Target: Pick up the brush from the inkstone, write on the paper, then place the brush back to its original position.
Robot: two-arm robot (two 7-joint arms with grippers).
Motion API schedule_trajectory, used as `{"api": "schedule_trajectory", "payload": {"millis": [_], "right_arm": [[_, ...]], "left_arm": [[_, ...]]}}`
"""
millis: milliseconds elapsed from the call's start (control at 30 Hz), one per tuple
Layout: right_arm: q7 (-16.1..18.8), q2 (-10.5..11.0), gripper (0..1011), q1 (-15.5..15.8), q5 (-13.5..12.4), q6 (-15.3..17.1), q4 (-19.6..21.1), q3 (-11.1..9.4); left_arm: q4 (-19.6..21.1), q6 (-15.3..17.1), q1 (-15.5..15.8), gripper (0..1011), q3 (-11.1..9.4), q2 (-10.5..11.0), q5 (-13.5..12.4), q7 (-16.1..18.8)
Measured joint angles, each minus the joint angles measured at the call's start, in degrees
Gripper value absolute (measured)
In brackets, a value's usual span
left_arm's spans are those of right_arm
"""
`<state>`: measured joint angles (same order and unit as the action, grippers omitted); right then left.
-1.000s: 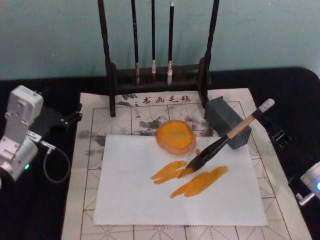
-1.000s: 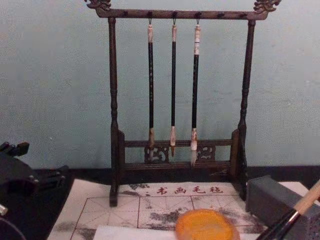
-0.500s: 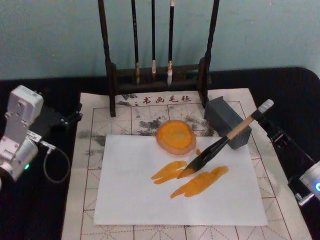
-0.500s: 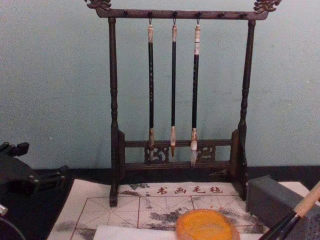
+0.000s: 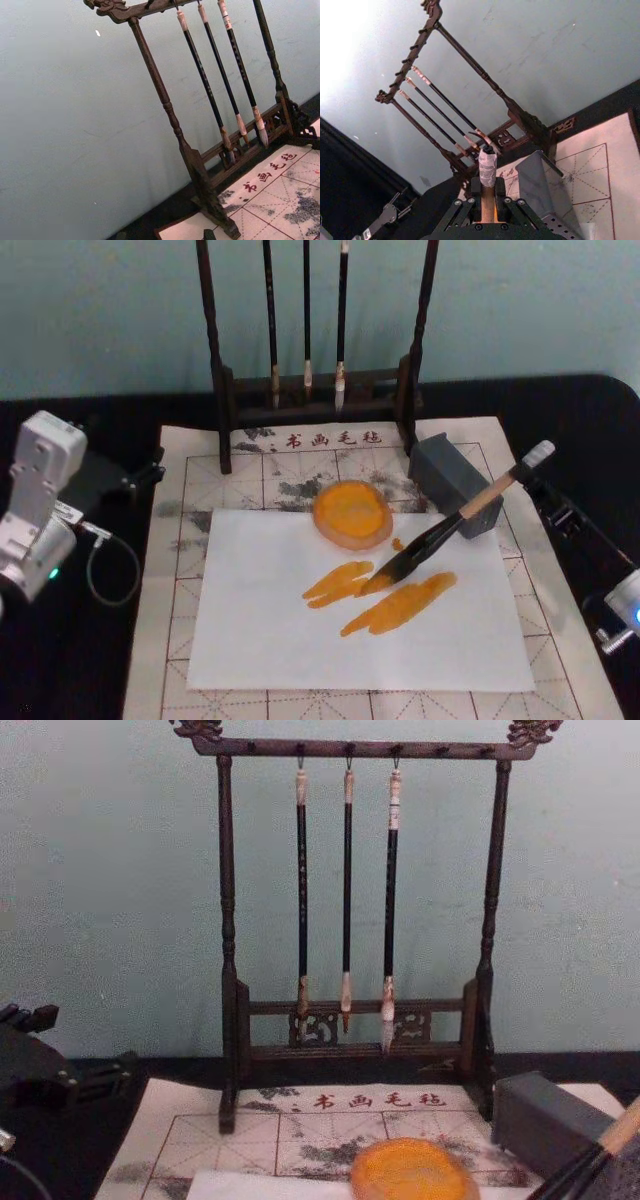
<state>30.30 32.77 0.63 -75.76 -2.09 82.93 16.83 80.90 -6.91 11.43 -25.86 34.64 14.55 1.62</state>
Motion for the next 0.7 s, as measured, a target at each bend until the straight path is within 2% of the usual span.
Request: {"api": "schedule_trajectory", "payload": {"millis": [700], "right_arm": [[-0.4, -0.1, 177, 1.2, 0.1, -0.5, -0.6, -2.8]], "left_arm": [[0.0, 0.0, 0.0, 1001, 0.0, 0.0, 0.0, 0.0]]}}
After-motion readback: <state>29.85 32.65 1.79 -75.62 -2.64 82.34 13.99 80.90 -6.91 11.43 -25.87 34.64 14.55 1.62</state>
